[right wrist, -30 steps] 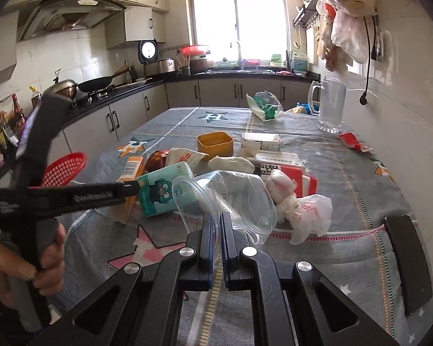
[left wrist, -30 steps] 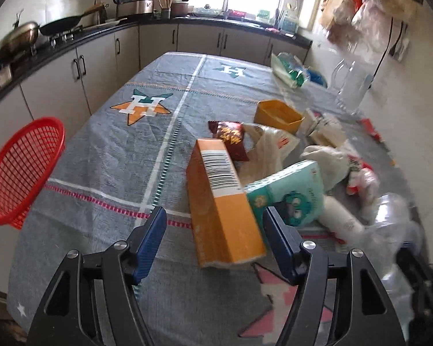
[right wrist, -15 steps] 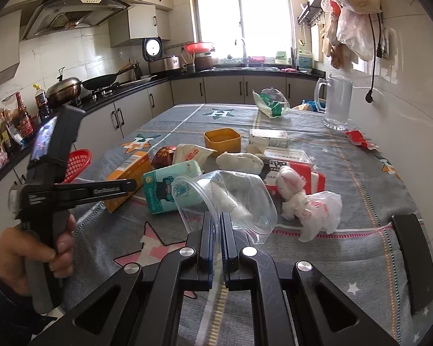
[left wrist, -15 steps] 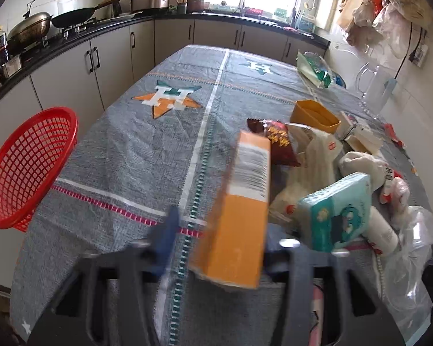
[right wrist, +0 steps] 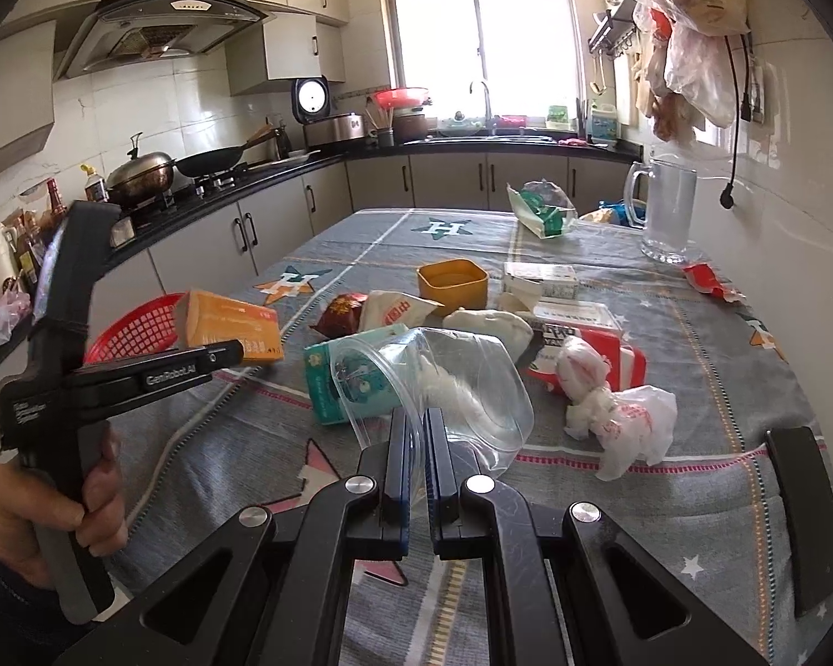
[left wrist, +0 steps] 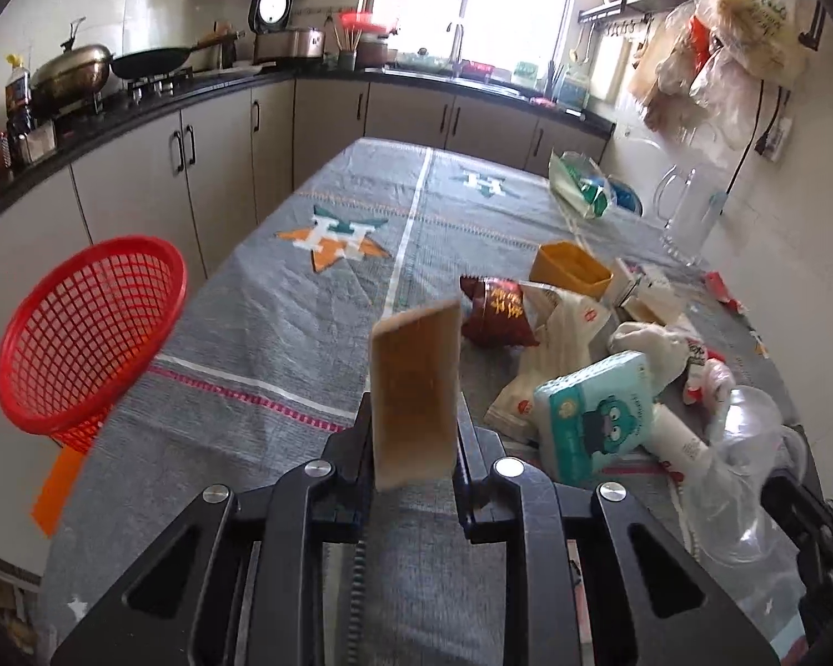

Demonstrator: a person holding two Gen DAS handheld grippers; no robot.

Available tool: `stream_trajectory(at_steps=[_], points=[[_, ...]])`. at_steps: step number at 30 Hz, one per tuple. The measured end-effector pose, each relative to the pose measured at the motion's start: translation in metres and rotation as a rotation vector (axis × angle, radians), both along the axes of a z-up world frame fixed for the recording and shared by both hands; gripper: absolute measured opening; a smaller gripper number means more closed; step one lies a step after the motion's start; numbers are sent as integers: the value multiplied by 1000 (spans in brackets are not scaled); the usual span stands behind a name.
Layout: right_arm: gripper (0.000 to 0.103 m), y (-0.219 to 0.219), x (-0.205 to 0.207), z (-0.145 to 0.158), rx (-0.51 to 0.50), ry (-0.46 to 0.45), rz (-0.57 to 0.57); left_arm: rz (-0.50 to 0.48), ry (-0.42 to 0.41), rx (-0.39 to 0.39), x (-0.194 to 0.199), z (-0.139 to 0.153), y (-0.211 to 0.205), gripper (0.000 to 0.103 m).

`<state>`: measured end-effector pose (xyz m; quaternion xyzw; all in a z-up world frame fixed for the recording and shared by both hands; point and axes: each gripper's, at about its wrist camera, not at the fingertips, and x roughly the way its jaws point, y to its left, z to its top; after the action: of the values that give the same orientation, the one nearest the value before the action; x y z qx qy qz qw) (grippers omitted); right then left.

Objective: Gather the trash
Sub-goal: 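Grasp the orange cardboard box with the left gripper while the right holds the cup, then carry box and cup to the red basket and open both grippers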

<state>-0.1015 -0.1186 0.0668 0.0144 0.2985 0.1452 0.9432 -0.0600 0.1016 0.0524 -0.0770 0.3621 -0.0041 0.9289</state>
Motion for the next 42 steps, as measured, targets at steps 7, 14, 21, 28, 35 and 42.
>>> stream_trajectory(at_steps=[7,14,21,28,35,42], points=[[6,7,10,8,50,21,45,29,-46,19,-12,15,9,22],[6,33,27,17,90,52,137,93,-71,24,-21,23,40,22],[6,80,54,25,127,115,267,187,-81,17,-25,28,93,22],[6,148,82,34,144,180,399,293,-68,36,-26,28,159,22],[6,221,112,37,154,235,497,362,-54,43,-18,25,214,22],[6,287,145,26,199,330,546,393,-33,9,2,13,247,22]])
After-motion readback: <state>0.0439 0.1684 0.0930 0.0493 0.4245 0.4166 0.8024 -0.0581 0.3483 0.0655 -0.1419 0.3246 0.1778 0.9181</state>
